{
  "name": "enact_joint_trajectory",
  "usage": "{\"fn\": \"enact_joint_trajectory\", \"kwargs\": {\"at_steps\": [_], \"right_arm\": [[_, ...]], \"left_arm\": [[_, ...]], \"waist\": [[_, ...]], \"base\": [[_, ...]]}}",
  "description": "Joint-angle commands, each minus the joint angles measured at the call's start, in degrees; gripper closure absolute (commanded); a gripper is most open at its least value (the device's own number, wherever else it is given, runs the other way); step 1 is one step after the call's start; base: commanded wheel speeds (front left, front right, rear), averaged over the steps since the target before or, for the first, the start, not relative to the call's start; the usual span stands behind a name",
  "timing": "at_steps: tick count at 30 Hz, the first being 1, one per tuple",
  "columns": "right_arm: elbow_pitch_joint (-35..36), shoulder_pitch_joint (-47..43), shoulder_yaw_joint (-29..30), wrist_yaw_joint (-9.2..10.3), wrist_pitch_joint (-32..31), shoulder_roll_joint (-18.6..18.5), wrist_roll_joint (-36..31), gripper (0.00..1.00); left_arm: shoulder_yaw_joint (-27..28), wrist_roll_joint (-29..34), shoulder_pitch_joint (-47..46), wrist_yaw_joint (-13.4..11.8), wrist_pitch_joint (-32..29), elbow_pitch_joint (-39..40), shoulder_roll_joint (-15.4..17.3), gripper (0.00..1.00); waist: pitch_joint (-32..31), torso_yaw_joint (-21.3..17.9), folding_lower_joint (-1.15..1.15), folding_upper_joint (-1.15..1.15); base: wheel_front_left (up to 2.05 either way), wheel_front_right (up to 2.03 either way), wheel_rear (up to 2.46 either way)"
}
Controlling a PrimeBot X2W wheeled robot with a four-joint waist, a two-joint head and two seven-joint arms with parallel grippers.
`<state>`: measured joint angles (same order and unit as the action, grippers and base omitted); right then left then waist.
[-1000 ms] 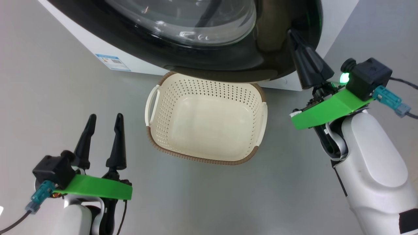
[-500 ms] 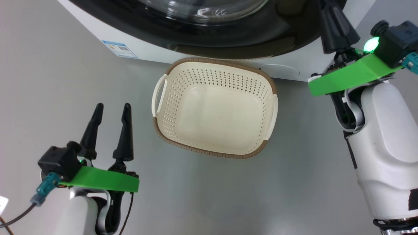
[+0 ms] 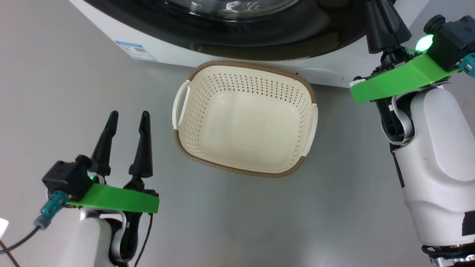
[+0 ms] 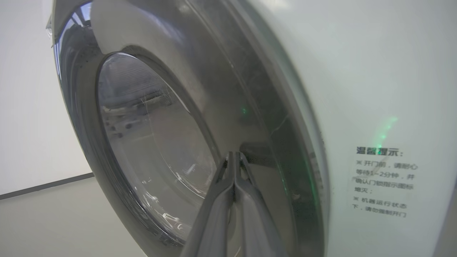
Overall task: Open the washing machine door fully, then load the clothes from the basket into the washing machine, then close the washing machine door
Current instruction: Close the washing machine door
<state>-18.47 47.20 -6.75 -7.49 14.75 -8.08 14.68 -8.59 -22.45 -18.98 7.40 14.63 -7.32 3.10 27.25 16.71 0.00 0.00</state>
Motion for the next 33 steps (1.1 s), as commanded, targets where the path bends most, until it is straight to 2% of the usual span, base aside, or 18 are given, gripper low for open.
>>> {"fn": "enact_joint_trajectory", "kwargs": {"at_steps": [1, 3, 4, 5, 7, 8, 9, 17, 33], "right_arm": [[1.85, -0.43, -1.31, 0.0, 0.25, 0.97, 0.69, 1.0], [2.33, -1.67, -1.91, 0.0, 0.25, 0.96, 0.97, 1.0], [2.6, -2.41, -2.26, 0.0, 0.25, 0.99, 1.06, 0.78], [2.87, -3.22, -2.53, 0.0, 0.25, 1.03, 1.18, 0.64], [3.16, -5.06, -2.87, 0.0, 0.25, 1.18, 1.51, 0.43], [3.43, -6.02, -3.04, 0.0, 0.25, 1.28, 1.69, 0.06], [3.85, -7.02, -3.18, 0.0, 0.25, 1.38, 1.89, 0.0], [5.4, -14.66, -2.72, 0.0, 0.25, 2.26, 2.29, 0.0], [5.32, -27.1, 3.16, 0.0, 0.25, 2.75, 1.26, 0.0]], "left_arm": [[2.25, 0.0, -0.29, 0.09, 0.37, 1.04, 1.49, 0.0], [2.52, 0.06, -0.11, 0.09, 0.37, 0.77, 1.66, 0.0], [2.64, 0.14, 0.04, 0.09, 0.37, 0.57, 1.81, 0.0], [2.78, 0.23, 0.21, 0.09, 0.37, 0.38, 1.98, 0.0], [3.18, 0.34, 0.63, 0.09, 0.37, 0.04, 2.25, 0.0], [3.39, 0.38, 0.91, 0.09, 0.37, -0.13, 2.39, 0.0], [3.59, 0.39, 1.17, 0.09, 0.37, -0.28, 2.53, 0.0], [5.33, 0.08, 3.2, 0.09, 0.37, -0.87, 3.85, 0.0], [7.52, -0.52, 7.18, 0.09, 0.37, -2.26, 6.83, 0.0]], "waist": [[-0.43, -0.34, 0.0, 0.0], [-0.88, -0.7, 0.0, 0.0], [-1.18, -0.94, 0.0, 0.0], [-1.47, -1.2, 0.0, 0.0], [-2.19, -1.75, 0.0, 0.0], [-2.57, -2.04, 0.0, 0.0], [-2.92, -2.32, 0.0, 0.0], [-5.53, -5.2, 0.0, 0.0], [-10.41, -12.62, 0.0, 0.0]], "base": [[0.0, 0.0, 0.0], [0.0, 0.0, 0.0], [0.0, 0.0, 0.0], [0.0, 0.0, 0.0], [0.0, 0.0, 0.0], [0.0, 0.0, 0.0], [0.0, 0.0, 0.0], [0.0, 0.0, 0.0], [0.0, 0.0, 0.0]]}}
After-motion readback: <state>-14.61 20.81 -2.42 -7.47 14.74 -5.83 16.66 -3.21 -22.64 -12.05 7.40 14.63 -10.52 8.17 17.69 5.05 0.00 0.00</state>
